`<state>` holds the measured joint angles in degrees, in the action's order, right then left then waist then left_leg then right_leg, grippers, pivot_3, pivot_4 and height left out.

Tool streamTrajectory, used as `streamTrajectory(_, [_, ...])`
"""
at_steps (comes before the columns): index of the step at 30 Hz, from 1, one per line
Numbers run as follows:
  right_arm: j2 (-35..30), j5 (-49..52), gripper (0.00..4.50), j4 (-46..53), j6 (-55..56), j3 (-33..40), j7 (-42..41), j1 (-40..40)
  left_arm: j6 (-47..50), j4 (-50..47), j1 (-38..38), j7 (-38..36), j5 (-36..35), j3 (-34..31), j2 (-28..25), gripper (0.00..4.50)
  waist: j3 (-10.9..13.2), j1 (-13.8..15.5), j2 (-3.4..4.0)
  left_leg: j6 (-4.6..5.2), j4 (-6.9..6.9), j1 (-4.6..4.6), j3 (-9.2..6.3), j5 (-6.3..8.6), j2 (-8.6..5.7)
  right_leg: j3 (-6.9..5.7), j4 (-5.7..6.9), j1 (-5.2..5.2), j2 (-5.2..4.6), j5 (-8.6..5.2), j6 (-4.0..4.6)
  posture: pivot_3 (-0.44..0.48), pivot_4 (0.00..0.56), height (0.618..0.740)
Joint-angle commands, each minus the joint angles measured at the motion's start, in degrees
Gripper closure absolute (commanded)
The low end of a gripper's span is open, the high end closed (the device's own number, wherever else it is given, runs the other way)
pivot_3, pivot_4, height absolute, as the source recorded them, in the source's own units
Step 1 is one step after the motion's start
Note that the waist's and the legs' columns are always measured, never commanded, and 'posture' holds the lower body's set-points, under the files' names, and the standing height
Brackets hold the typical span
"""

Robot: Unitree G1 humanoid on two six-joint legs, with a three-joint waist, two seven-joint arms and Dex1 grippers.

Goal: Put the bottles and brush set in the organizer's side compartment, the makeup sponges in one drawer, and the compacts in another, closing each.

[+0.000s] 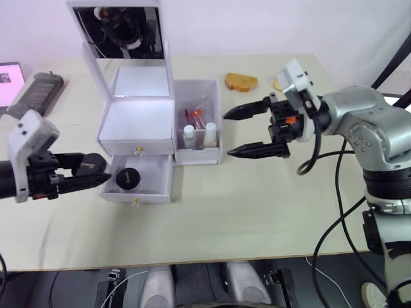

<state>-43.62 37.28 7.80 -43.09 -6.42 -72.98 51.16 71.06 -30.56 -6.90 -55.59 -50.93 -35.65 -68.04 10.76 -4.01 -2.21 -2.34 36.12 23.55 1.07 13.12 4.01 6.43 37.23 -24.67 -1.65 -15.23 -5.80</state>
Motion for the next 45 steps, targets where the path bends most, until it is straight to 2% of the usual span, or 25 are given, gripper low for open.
streamTrajectory(1, [0.0, 0.52, 0.0, 2.66, 0.03, 1.89, 1.1, 0.08, -1.01, -1.96, -6.27, 4.41, -1.47, 8.61, 1.3, 1.81, 0.01, 0.05, 0.01, 0.0, 0.0, 0.0, 0.0, 0.0, 0.0, 0.0, -0.01, 0.01, 0.01, 0.0, 0.0, 0.0, 0.15, 0.74])
streamTrajectory(6, [-0.99, 1.33, 0.0, 5.81, -1.3, 4.02, 3.74, -2.57, -3.33, -1.61, -10.93, 6.99, 1.82, 20.79, 3.34, 1.81, 0.02, -0.09, 0.03, 0.0, 0.01, 0.01, 0.0, 0.0, -0.01, 0.04, -0.02, 0.03, 0.03, 0.02, -0.08, 0.0, 0.15, 0.74])
streamTrajectory(16, [-1.73, 2.72, 0.0, 10.42, -3.46, 7.22, 8.42, -5.89, -12.19, 5.01, -18.28, 6.06, 12.67, 37.1, 5.69, 1.81, 0.02, 0.08, 0.03, 0.01, 0.06, 0.0, -0.05, 0.0, -0.02, 0.04, 0.02, 0.05, 0.07, -0.01, -0.06, 0.0, 0.15, 0.74])
streamTrajectory(23, [-2.69, 3.85, 0.0, 11.98, -4.4, 8.31, 10.32, -6.84, -15.62, 7.37, -19.77, 4.64, 17.48, 41.35, 7.39, 1.81, 0.02, 0.05, 0.04, 0.02, 0.02, 0.0, -0.07, -0.01, -0.02, 0.04, 0.02, 0.05, 0.09, -0.01, -0.11, 0.0, 0.15, 0.74])
streamTrajectory(34, [-3.08, 3.96, 0.0, 11.98, -3.78, 8.02, 11.27, -6.79, -16.88, 8.68, -21.7, 3.85, 21.32, 43.77, 10.37, 1.81, 0.02, 0.05, 0.04, 0.02, 0.06, 0.01, -0.07, -0.01, -0.02, 0.04, 0.02, 0.07, 0.09, 0.05, -0.21, 0.0, 0.15, 0.74])
streamTrajectory(36, [-3.43, 4.71, 0.0, 12.2, -4.51, 8.16, 11.09, -6.69, -16.3, 9.25, -22.08, 4.16, 21.24, 42.95, 10.99, 0.76, 0.02, 0.1, 0.03, 0.02, 0.05, 0.0, -0.08, -0.01, -0.02, 0.04, 0.03, 0.07, 0.09, 0.05, -0.22, 0.0, 0.15, 0.74])
streamTrajectory(38, [-3.58, 4.86, 0.0, 12.27, -4.63, 8.2, 11.08, -6.68, -15.92, 9.35, -22.26, 3.97, 21.13, 42.6, 11.17, 0.03, 0.02, 0.15, 0.03, 0.02, 0.07, 0.01, -0.09, -0.01, -0.02, 0.04, 0.04, 0.07, 0.09, 0.05, -0.22, 0.0, 0.15, 0.74])
streamTrajectory(45, [-3.56, 4.89, 0.0, 12.03, -4.57, 7.92, 11.02, -6.63, -13.84, 7.95, -22.09, 3.3, 19.62, 41.31, 11.15, 0.03, 0.02, 0.17, 0.03, 0.02, 0.11, 0.01, -0.11, -0.01, -0.03, 0.03, 0.08, 0.1, 0.09, 0.04, -0.22, 0.0, 0.15, 0.74])
